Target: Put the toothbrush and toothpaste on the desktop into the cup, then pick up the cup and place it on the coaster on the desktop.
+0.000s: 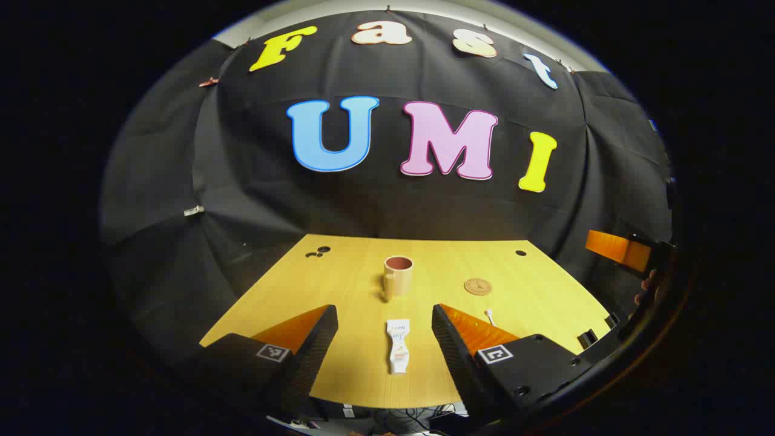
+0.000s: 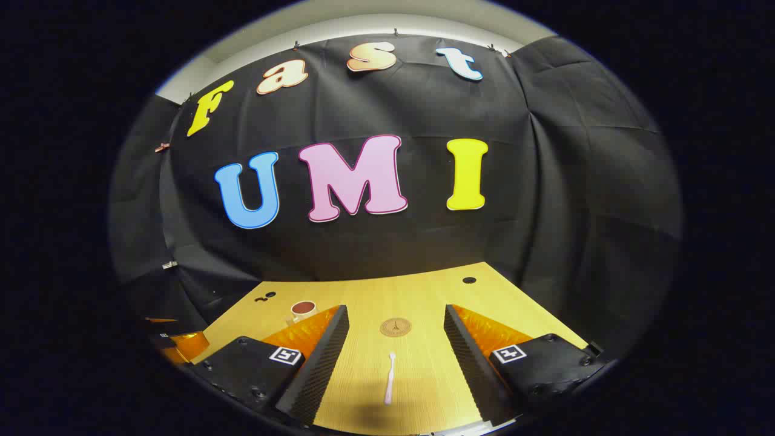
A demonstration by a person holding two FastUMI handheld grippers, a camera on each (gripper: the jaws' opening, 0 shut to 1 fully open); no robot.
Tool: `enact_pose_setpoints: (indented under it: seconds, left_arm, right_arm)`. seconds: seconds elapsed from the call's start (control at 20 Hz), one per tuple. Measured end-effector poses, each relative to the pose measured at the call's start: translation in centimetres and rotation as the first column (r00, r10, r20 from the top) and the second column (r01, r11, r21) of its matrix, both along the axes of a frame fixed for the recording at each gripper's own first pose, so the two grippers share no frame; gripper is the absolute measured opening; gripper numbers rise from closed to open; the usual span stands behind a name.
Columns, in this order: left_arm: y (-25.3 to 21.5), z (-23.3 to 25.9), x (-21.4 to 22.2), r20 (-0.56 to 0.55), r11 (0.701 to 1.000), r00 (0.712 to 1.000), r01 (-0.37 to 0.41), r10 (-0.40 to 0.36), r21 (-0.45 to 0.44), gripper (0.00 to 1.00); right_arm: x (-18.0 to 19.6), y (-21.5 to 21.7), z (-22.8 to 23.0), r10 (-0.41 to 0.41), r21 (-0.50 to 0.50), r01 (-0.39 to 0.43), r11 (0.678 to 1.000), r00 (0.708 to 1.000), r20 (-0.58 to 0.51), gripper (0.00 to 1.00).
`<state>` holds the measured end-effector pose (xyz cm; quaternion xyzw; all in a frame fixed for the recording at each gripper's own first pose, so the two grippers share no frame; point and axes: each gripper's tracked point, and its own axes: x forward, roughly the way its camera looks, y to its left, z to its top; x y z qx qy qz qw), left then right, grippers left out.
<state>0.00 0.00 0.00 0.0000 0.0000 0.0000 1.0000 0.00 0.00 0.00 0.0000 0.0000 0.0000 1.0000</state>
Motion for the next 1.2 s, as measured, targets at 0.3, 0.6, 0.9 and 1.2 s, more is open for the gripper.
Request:
enact_pose_setpoints:
  seconds: [0.3,0.6,0.9,1.2]
  left_arm:
    - [-2.5,1.2,3.5,0.006,0.999,0.999,0.041,-0.042,0.022,0.97]
    - [-3.6,1.6,5.4,-0.002,0.998,0.998,0.062,-0.062,0.018,0.97]
    - [-4.1,1.8,6.8,-0.019,0.994,0.994,0.112,-0.112,-0.021,0.97]
    - [-3.8,0.9,8.2,-0.039,0.992,0.992,0.120,-0.121,-0.029,0.97]
  right_arm:
    - [3.2,-0.5,-0.9,0.020,0.017,-0.019,1.000,0.999,-0.046,0.98]
    - [5.2,-2.0,-1.3,-0.008,0.043,0.011,0.999,0.997,-0.075,0.98]
    - [6.1,-1.8,-1.4,-0.006,0.049,0.010,0.999,0.996,-0.089,0.98]
    - [6.5,-1.0,-2.1,0.020,0.030,-0.017,0.999,0.993,-0.116,0.98]
